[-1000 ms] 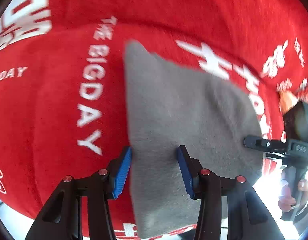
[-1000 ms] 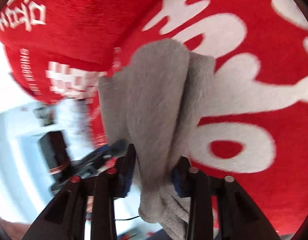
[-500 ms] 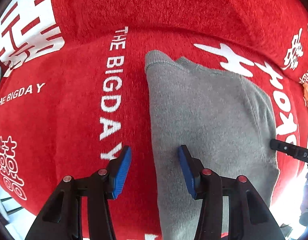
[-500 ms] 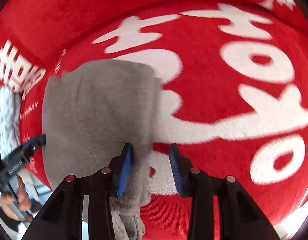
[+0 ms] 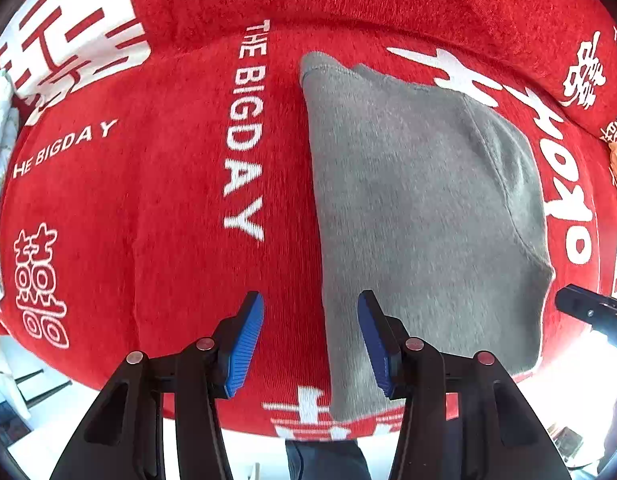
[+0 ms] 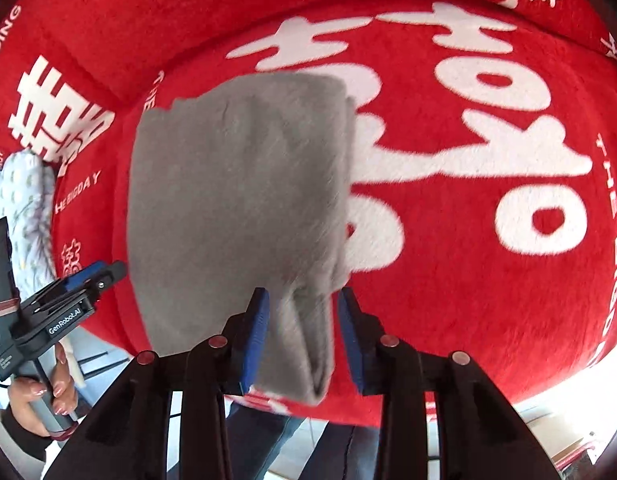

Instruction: Fold small clothes

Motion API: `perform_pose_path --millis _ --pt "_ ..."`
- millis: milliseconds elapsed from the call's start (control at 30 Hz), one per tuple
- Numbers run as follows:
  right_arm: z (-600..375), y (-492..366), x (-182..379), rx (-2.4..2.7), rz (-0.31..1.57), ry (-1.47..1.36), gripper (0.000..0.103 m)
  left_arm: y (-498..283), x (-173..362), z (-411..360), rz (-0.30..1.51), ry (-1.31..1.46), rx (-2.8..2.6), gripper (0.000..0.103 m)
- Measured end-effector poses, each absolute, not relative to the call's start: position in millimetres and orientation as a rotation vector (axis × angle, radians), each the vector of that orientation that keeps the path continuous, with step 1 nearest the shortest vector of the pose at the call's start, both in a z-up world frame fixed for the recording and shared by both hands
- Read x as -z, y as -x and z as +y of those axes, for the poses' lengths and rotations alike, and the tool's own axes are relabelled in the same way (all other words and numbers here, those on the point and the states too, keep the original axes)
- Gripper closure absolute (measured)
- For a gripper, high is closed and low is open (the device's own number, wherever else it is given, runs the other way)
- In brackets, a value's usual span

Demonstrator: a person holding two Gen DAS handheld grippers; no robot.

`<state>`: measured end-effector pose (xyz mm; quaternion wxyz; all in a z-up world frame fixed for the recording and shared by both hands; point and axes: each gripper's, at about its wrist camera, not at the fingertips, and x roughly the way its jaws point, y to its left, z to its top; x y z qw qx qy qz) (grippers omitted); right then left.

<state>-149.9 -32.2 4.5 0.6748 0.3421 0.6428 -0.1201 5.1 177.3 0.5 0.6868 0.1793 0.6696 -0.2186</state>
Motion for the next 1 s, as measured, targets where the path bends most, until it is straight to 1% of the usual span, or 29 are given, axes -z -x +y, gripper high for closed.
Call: perform_pose_path --millis 267,433,500,700,767,800,900,967,1000 --pt "-24 154 -16 0.277 1.492 -0.77 0.064 11 -21 186 1.526 -0.41 0.487 0.052" --pt "-23 159 -15 0.276 1.52 -0.79 0.063 17 -20 187 1.548 -0.43 0.483 0.052" --pt "-21 157 -5 0.269 1.538 -0.799 0.063 18 -14 187 1.564 -0.437 0.474 0.052" --pt "-11 152 50 0.291 1.685 -0.716 0.063 19 -3 187 1.591 -0.466 0.45 0.052" --pt "-12 156 59 0.302 1.703 -0.711 0.063 18 -4 187 1.595 -0.469 0.446 0.052" --pt "-15 160 60 0.308 1.698 -0.74 0.061 18 -5 187 1.594 -0.466 0.445 0.052" --pt "-23 168 51 0.324 1.693 -0.77 0.061 17 -9 188 1.591 -0.46 0.448 0.052" --pt "-27 171 38 0.321 1.677 -0.781 0.06 17 -13 187 1.59 -0.46 0.452 0.052" --pt "-29 171 29 0.32 1.665 -0.775 0.059 17 -15 186 1.587 -0.461 0.457 0.052"
